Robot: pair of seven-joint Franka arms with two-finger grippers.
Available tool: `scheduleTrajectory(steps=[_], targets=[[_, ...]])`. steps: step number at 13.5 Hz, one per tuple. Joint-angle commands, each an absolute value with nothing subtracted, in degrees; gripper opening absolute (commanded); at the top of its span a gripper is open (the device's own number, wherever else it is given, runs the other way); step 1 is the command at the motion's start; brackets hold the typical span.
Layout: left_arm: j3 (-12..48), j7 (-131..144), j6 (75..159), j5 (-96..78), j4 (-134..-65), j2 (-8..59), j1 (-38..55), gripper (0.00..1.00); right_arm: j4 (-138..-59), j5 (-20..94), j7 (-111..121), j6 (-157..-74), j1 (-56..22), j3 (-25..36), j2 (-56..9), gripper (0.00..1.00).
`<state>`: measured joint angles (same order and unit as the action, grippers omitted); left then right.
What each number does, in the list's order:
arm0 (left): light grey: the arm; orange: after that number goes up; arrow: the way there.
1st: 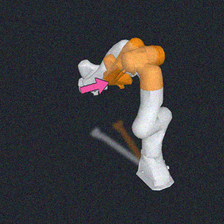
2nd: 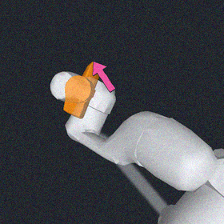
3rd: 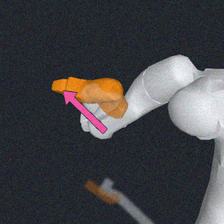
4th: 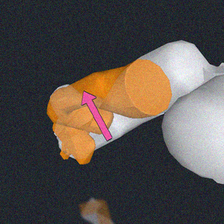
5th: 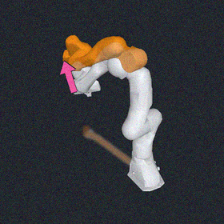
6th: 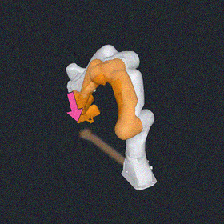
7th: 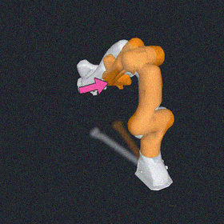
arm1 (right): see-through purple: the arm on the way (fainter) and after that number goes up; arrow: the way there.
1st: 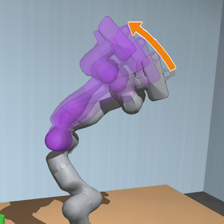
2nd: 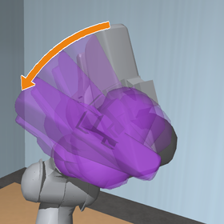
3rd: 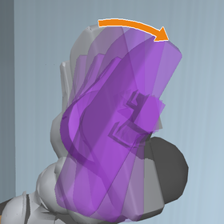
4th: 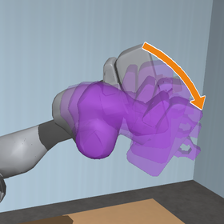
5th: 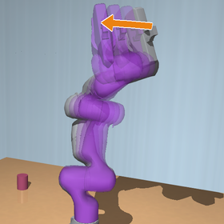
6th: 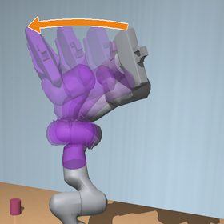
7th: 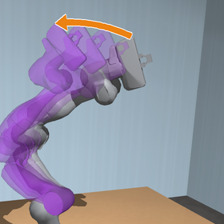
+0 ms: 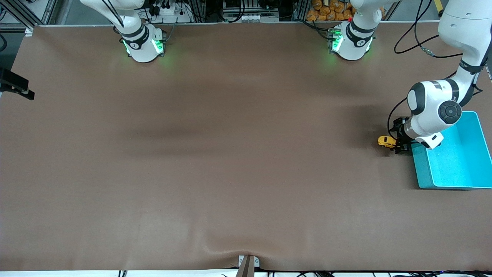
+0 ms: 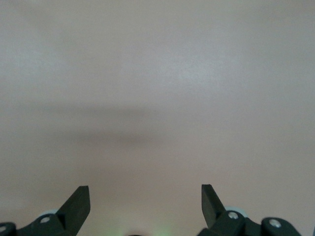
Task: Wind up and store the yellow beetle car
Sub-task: 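Close the left gripper on the yellow car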
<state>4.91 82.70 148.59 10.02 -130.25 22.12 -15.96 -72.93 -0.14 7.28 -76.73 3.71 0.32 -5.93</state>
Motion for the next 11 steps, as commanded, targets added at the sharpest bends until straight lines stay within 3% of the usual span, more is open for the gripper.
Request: scheduleTrajectory(steps=[1, 6, 11], targets=[[5.2, 83.2, 149.8, 11.6, -130.9, 21.5, -16.3, 0.0, -75.4, 0.6, 4.6, -76.9, 3.2, 0.8, -3.6, 1.0], [5.7, 84.5, 147.1, 11.6, -130.1, 19.8, -13.2, 0.0, -81.4, 0.5, 4.4, -82.7, 3.7, 1.1, -1.6, 1.0], [9.3, 82.6, 130.9, 11.7, -120.3, 17.5, -13.2, 0.0, -81.7, -0.2, 4.4, -82.4, 3.4, 1.1, -1.8, 1.0]])
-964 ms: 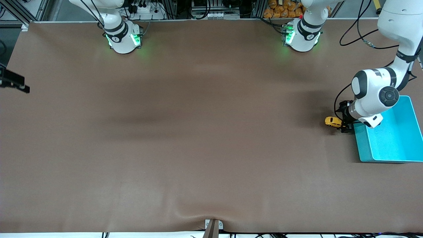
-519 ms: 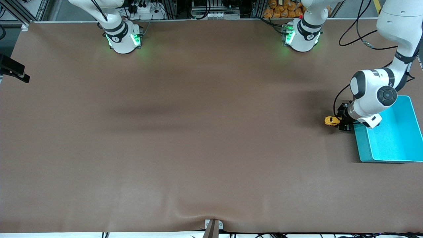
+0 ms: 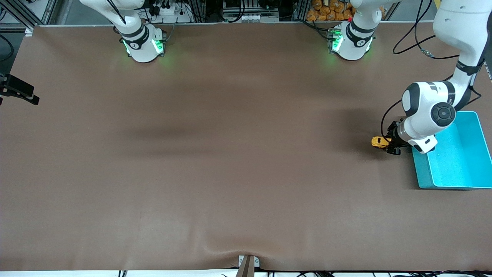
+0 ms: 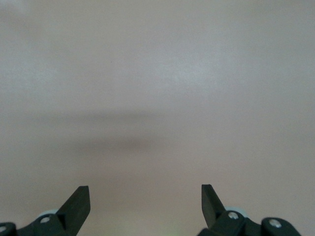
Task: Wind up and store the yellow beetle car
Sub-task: 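Close the left gripper on the yellow car, then lift the car with the left gripper over the turquoise bin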
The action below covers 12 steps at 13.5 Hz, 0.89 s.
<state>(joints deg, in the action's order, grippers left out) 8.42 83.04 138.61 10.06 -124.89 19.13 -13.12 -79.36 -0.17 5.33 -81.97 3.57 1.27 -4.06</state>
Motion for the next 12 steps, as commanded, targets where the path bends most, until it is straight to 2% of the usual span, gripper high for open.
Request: scheduleTrajectory(steps=[1, 8, 12], targets=[[9.7, 80.9, 126.6, 11.6, -117.1, 17.5, -13.2, 0.0, -81.7, -0.3, 3.8, -82.5, 3.2, 1.0, -1.8, 1.0], [9.8, 67.6, 112.3, 10.7, -104.3, 17.1, -14.8, 0.0, -81.6, -0.4, 2.3, -85.6, 3.3, 1.0, -2.2, 1.0], [9.7, 57.9, 110.1, 10.6, -99.3, 17.2, -15.0, 0.0, -81.7, -0.4, 2.2, -86.6, 3.4, 1.1, -2.2, 1.0]])
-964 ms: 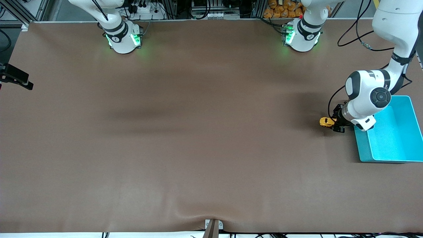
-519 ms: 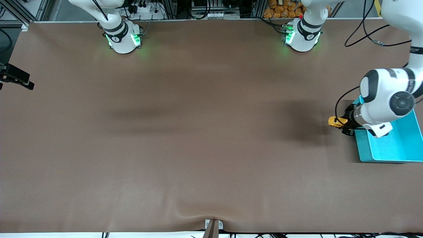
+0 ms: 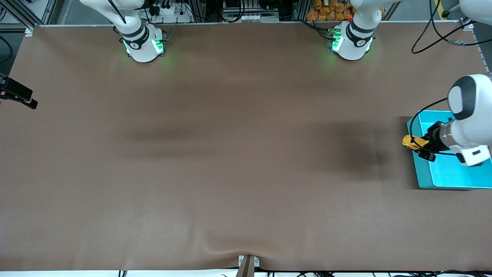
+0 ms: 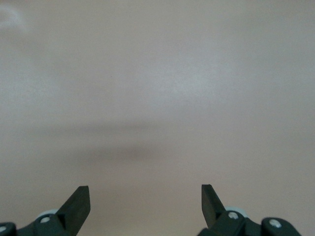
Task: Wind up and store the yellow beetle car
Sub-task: 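Lift the car with the left gripper over the turquoise bin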
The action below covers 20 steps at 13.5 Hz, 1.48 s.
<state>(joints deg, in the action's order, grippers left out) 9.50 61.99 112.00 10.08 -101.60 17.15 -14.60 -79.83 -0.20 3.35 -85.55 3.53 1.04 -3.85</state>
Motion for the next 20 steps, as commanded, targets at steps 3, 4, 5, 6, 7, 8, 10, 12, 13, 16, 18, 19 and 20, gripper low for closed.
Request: scheduleTrajectory(steps=[3, 4, 5, 6, 7, 8, 10, 12, 13, 16, 18, 19, 20], targets=[[9.2, 45.9, 110.2, 10.7, -95.7, 17.9, -17.3, 0.0, -81.5, -0.5, 2.5, -87.0, 3.4, 1.1, -2.3, 1.0], [9.2, 42.7, 110.2, 10.6, -94.8, 18.4, -17.6, 0.0, -81.5, -0.4, 2.5, -86.9, 3.5, 1.1, -2.3, 1.0], [9.2, 39.0, 110.2, 10.6, -94.1, 19.1, -18.2, 0.0, -81.6, -0.4, 2.2, -86.5, 3.6, 1.1, -2.4, 1.0], [9.2, 35.4, 110.2, 10.6, -94.0, 19.2, -19.4, 0.0, -81.6, -0.4, 2.1, -86.3, 3.6, 1.1, -2.5, 1.0], [9.2, 30.5, 110.3, 10.6, -94.1, 19.5, -20.8, 0.0, -81.6, -0.4, 2.1, -86.3, 3.6, 1.1, -2.5, 1.0], [9.2, 25.1, 110.3, 10.5, -94.3, 19.7, -22.0, 0.0, -81.6, -0.4, 2.1, -86.3, 3.7, 1.1, -2.4, 1.0], [9.2, 15.3, 110.8, 10.4, -94.3, 21.0, -24.3, 0.0, -81.6, -0.4, 2.1, -86.3, 3.9, 1.2, -2.4, 1.0], [9.2, 9.5, 112.7, 10.5, -94.5, 22.4, -26.1, 0.0, -81.6, -0.4, 2.0, -86.3, 3.9, 1.2, -2.4, 1.0], [9.2, 6.8, 113.5, 10.5, -94.7, 23.0, -27.2, 0.0, -81.6, -0.3, 2.0, -86.3, 3.9, 1.2, -2.3, 1.0], [9.2, -2.3, 116.7, 10.5, -95.8, 24.8, -30.9, 0.0, -81.5, -0.4, 2.0, -86.2, 3.9, 1.3, -2.3, 1.0], [9.1, -5.9, 121.3, 10.5, -98.2, 25.0, -32.5, 0.0, -81.5, -0.4, 2.0, -86.0, 4.0, 1.3, -2.3, 1.0], [9.1, -7.5, 123.6, 10.5, -99.1, 25.8, -33.1, 0.0, -81.5, -0.3, 2.0, -86.0, 3.9, 1.3, -2.3, 1.0], [9.1, -9.2, 125.3, 10.9, -99.8, 26.1, -33.8, 0.0, -81.5, -0.3, 2.0, -86.0, 3.9, 1.3, -2.3, 1.0]])
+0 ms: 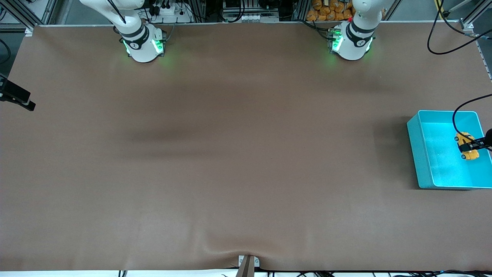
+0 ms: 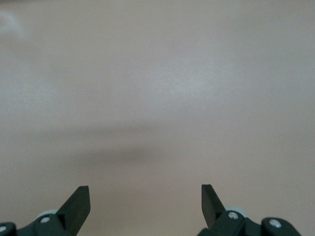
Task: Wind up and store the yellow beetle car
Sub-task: 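Lift the car with the left gripper over the turquoise bin, then lower the car into the bin and open the left gripper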
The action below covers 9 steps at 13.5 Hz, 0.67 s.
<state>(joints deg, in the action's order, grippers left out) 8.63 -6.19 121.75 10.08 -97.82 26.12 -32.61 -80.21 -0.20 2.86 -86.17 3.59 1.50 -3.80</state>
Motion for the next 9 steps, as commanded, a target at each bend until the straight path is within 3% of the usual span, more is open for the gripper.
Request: scheduleTrajectory(steps=[1, 9], targets=[[9.1, -10.8, 127.1, 11.0, -100.6, 26.7, -34.2, 0.0, -81.5, -0.4, 2.0, -86.0, 4.0, 1.3, -2.3, 1.0], [9.1, -20.5, 135.9, 11.2, -104.2, 31.7, -36.7, 0.0, -81.5, -0.4, 2.0, -86.0, 4.0, 1.4, -2.2, 1.0]])
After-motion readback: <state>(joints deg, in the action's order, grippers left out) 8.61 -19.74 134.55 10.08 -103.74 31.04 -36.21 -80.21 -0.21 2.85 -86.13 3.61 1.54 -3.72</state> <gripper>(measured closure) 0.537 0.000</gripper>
